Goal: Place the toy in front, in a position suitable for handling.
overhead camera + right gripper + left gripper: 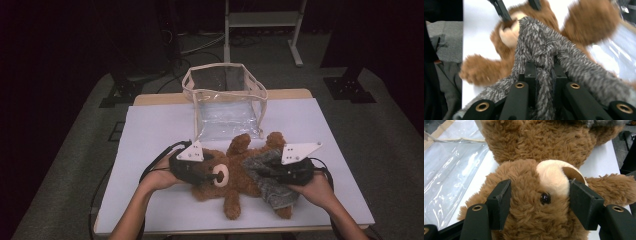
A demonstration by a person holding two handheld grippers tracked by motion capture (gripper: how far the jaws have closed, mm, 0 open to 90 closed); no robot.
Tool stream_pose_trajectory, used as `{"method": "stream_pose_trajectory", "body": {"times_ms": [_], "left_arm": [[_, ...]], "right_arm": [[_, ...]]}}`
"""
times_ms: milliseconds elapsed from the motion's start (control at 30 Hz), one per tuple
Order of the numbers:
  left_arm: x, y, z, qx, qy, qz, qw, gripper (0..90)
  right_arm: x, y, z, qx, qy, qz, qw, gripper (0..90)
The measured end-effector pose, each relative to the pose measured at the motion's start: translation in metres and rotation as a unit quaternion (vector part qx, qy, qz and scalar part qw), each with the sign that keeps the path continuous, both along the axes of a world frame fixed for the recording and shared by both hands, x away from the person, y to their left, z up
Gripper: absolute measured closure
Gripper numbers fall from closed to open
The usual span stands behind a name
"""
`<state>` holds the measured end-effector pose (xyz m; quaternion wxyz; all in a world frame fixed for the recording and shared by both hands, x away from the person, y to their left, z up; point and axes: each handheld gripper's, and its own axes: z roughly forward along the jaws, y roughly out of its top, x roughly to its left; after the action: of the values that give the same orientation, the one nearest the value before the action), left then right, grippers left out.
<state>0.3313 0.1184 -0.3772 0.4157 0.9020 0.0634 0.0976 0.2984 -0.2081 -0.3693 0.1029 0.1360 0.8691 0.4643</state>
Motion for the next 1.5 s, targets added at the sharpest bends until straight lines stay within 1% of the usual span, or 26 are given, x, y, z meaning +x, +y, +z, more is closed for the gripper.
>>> {"method": "stream_pose_trajectory", "body": {"times_ms": [33,67,133,167,200,233,267,300,367,433,500,533,600,667,733,800,833,900,933,967,1033,1067,1233,1333,1433,1500], "left_arm": [[0.0,0.0,0.0,0.001,-0.001,-0.002,1.0,35.9],[0.0,0.001,0.0,0.0,-0.002,-0.002,1.0,35.9],[-0.001,0.003,0.001,0.003,-0.004,-0.005,1.0,35.7],[-0.002,0.006,0.002,0.001,-0.005,-0.006,1.0,35.5],[-0.003,0.008,0.002,0.001,-0.003,-0.006,1.0,35.5],[-0.004,0.011,0.003,0.005,-0.004,-0.006,1.0,35.6],[-0.005,0.013,0.003,0.014,-0.011,-0.008,0.9998,35.8],[-0.007,0.016,0.003,0.019,-0.012,-0.008,0.9997,35.6],[-0.009,0.017,0.002,0.014,-0.011,-0.007,0.9998,35.3],[-0.01,0.014,0.0,0.021,-0.011,-0.01,0.9997,35.3],[-0.01,0.011,-0.002,0.025,-0.01,-0.01,0.9996,35.6],[-0.009,0.01,-0.003,0.021,-0.007,-0.009,0.9997,36.6],[-0.008,0.009,-0.005,0.019,-0.005,-0.006,0.9998,38.3],[-0.007,0.009,-0.006,0.017,0.001,-0.005,0.9998,39.1],[-0.006,0.009,-0.007,0.012,0.004,-0.005,0.9999,39.3],[-0.007,0.009,-0.006,0.014,0.002,-0.003,0.9999,39.3],[-0.007,0.01,-0.006,0.016,0.001,-0.002,0.9999,39.3],[-0.007,0.011,-0.006,0.019,-0.002,-0.002,0.9998,39.1],[-0.007,0.012,-0.006,0.018,-0.002,-0.002,0.9998,39.1],[-0.008,0.013,-0.007,0.017,-0.002,-0.003,0.9999,39.0],[-0.008,0.013,-0.007,0.018,-0.005,-0.004,0.9998,39.1],[-0.008,0.013,-0.007,0.018,-0.006,-0.005,0.9998,39.1],[-0.008,0.013,-0.006,0.018,-0.009,-0.008,0.9998,39.0],[-0.009,0.014,-0.004,0.016,-0.011,-0.011,0.9998,38.4],[-0.009,0.016,0.0,0.015,-0.013,-0.014,0.9997,38.4],[-0.009,0.017,0.004,0.011,-0.014,-0.017,0.9997,38.6]], "right_arm": [[-0.001,0.006,0.002,0.003,-0.002,0.01,0.9999,79.0],[-0.001,0.012,0.003,-0.001,-0.007,0.019,0.9998,79.0],[-0.002,0.022,0.001,-0.029,-0.019,0.027,0.999,79.0],[-0.001,0.024,0.0,-0.04,-0.022,0.03,0.9985,79.1],[0.0,0.023,-0.002,-0.045,-0.022,0.031,0.9983,79.2],[0.001,0.021,-0.003,-0.047,-0.021,0.03,0.9982,79.4],[0.002,0.017,-0.004,-0.047,-0.021,0.03,0.9982,79.5],[0.003,0.012,-0.005,-0.044,-0.017,0.026,0.9985,79.6],[0.005,0.003,-0.008,-0.037,-0.008,0.022,0.999,79.8],[0.006,-0.005,-0.009,-0.033,-0.004,0.018,0.9993,79.8],[0.006,-0.009,-0.01,-0.036,-0.004,0.013,0.9992,79.8],[0.006,-0.011,-0.01,-0.038,-0.004,0.01,0.9992,79.8],[0.006,-0.01,-0.007,-0.035,0.0,0.007,0.9994,79.8],[0.004,-0.003,-0.002,-0.035,-0.007,0.011,0.9993,79.8],[0.002,0.008,0.004,-0.03,-0.013,0.024,0.9992,79.7],[0.003,0.022,0.007,-0.035,-0.02,0.036,0.9985,79.7],[0.005,0.03,0.007,-0.038,-0.022,0.044,0.9981,79.7],[0.007,0.037,0.004,-0.048,-0.022,0.052,0.9973,79.7],[0.007,0.038,0.002,-0.052,-0.02,0.052,0.9971,79.7],[0.007,0.036,0.001,-0.048,-0.019,0.053,0.9972,79.7],[0.006,0.027,0.0,-0.037,-0.008,0.049,0.9981,79.7],[0.005,0.021,-0.001,-0.034,-0.009,0.047,0.9983,79.7],[-0.004,-0.012,-0.008,-0.029,-0.001,0.027,0.9992,79.7],[-0.005,-0.026,-0.014,-0.024,0.006,0.017,0.9996,79.6],[-0.004,-0.029,-0.016,-0.018,0.011,0.016,0.9997,79.5],[-0.003,-0.026,-0.016,-0.017,0.009,0.019,0.9996,79.5]]}}
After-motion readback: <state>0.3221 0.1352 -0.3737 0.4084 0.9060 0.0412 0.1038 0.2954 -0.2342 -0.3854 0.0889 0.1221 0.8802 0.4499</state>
